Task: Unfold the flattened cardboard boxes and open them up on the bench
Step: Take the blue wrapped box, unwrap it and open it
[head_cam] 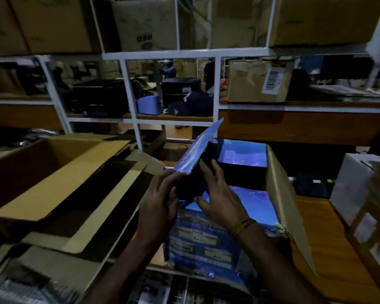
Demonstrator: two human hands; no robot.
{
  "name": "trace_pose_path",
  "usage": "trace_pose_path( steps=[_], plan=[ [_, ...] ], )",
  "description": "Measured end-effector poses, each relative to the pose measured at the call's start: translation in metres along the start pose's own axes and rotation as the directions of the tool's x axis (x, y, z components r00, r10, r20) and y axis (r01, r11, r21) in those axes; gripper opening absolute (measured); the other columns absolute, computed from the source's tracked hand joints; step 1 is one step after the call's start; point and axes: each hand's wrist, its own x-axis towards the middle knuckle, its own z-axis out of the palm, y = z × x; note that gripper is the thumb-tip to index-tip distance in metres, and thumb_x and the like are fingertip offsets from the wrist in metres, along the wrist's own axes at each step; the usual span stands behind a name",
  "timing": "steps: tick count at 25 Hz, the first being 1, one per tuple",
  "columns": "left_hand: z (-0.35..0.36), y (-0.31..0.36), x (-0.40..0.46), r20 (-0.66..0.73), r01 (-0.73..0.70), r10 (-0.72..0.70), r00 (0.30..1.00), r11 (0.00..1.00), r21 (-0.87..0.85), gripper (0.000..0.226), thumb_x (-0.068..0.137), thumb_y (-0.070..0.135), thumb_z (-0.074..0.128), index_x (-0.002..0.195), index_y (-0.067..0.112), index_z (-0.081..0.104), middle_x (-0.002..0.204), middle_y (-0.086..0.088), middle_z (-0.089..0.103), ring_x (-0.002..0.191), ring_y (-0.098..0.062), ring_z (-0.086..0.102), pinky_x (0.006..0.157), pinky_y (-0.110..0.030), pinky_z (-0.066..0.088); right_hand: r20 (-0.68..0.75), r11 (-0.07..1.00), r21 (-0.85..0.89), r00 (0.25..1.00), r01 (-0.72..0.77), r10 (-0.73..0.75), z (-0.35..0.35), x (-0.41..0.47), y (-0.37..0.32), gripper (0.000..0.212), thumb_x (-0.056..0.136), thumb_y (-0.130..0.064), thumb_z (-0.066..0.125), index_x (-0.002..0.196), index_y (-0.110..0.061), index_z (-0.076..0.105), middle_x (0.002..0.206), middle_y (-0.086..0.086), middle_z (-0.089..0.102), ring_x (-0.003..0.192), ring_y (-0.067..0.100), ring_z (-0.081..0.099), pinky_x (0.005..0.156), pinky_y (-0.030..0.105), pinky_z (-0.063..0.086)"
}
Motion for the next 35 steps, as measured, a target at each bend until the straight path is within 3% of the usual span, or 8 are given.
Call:
trace_pose_path(
  steps=[3,5,11,14,18,23,26,35],
  plan=[
    [-0.001,-0.013,-0.009,-0.089,-0.075,0.089,0.992,0.985,0.158,0.055,0.086,-0.002,0.063,0.136,0.019,0.056,0.154,-0.009,0.036,0.137,-0.022,0.045,0.072,-0.026,0.055,-0.02,0.988,0.027,0.988,0.152,-0.152,0.011,0.022,-0.018,0.106,0.082,-0.024,0.073,0.153,-0.045,-0.003,0.161,-0.01,-0.025,0.132,0.034,0.045,0.067,0.038,0.057],
    [-0.002,-0.025,-0.015,-0.047,-0.099,0.113,0.992,0.964,0.247,0.066,0.081,-0.001,0.071,0.142,0.017,0.052,0.162,-0.009,0.022,0.147,-0.03,0.028,0.087,-0.039,0.056,0.014,0.966,0.03,0.967,0.256,-0.256,0.016,0.034,-0.03,0.104,0.08,-0.019,0.071,0.153,-0.046,0.002,0.16,-0.013,-0.024,0.133,0.029,0.044,0.07,0.032,0.053],
    [-0.012,-0.052,-0.02,0.094,0.034,-0.111,0.989,0.803,0.595,0.049,0.093,0.038,0.046,0.141,0.029,0.053,0.161,-0.005,0.027,0.151,-0.035,0.009,0.119,-0.059,0.014,0.213,0.971,0.02,0.948,0.239,-0.237,0.031,0.052,-0.047,0.065,0.098,-0.029,0.05,0.152,-0.047,0.019,0.164,-0.007,0.008,0.119,0.029,0.054,0.073,0.034,0.049],
    [-0.008,-0.064,-0.025,0.103,0.116,-0.208,0.973,0.818,0.564,0.036,0.094,0.039,0.043,0.117,0.032,0.07,0.145,-0.008,0.051,0.147,-0.038,0.023,0.121,-0.053,0.006,0.331,0.987,-0.005,0.931,0.162,-0.152,0.036,0.056,-0.047,0.05,0.103,-0.037,0.041,0.151,-0.042,0.026,0.161,-0.003,0.023,0.138,0.025,0.039,0.101,0.041,0.043],
    [-0.01,-0.058,-0.013,0.276,0.331,-0.4,0.874,0.906,0.265,0.031,0.102,0.027,0.045,0.128,0.025,0.062,0.137,-0.005,0.054,0.123,-0.023,0.053,0.096,-0.033,0.042,0.338,0.996,0.01,0.937,0.088,-0.086,0.036,0.06,-0.038,0.052,0.099,-0.051,0.042,0.149,-0.041,0.032,0.15,-0.003,0.043,0.133,0.022,0.043,0.105,0.041,0.04],
    [-0.016,-0.061,0.013,0.441,0.187,-0.266,0.857,0.959,0.214,0.043,0.093,0.02,0.052,0.131,0.039,0.056,0.153,0.014,0.035,0.126,-0.012,0.049,0.088,-0.027,0.044,0.494,0.959,-0.229,0.828,-0.169,0.264,0.016,0.071,-0.012,0.078,0.081,-0.083,0.04,0.149,-0.049,0.024,0.157,-0.002,0.034,0.141,0.027,0.035,0.114,0.052,0.026],
    [-0.013,-0.066,0.032,0.579,0.109,-0.173,0.796,0.984,0.144,0.054,0.09,0.013,0.053,0.137,0.04,0.052,0.153,0.014,0.037,0.131,-0.01,0.045,0.094,-0.024,0.041,0.571,0.923,-0.229,0.725,-0.309,0.385,-0.003,0.078,-0.003,0.088,0.079,-0.079,0.05,0.153,-0.038,0.025,0.159,0.0,0.029,0.142,0.026,0.033,0.116,0.04,0.026],
    [0.008,-0.085,0.083,0.692,0.049,-0.036,0.721,0.999,0.002,0.067,0.093,0.034,0.059,0.153,0.035,0.028,0.164,0.003,0.013,0.143,-0.02,0.032,0.101,-0.033,0.041,0.094,0.92,-0.356,0.974,-0.162,0.208,-0.031,0.074,-0.024,0.086,0.076,-0.06,0.072,0.148,-0.023,0.042,0.127,0.012,0.052,0.118,0.033,0.05,0.091,0.04,0.041]
  ],
)
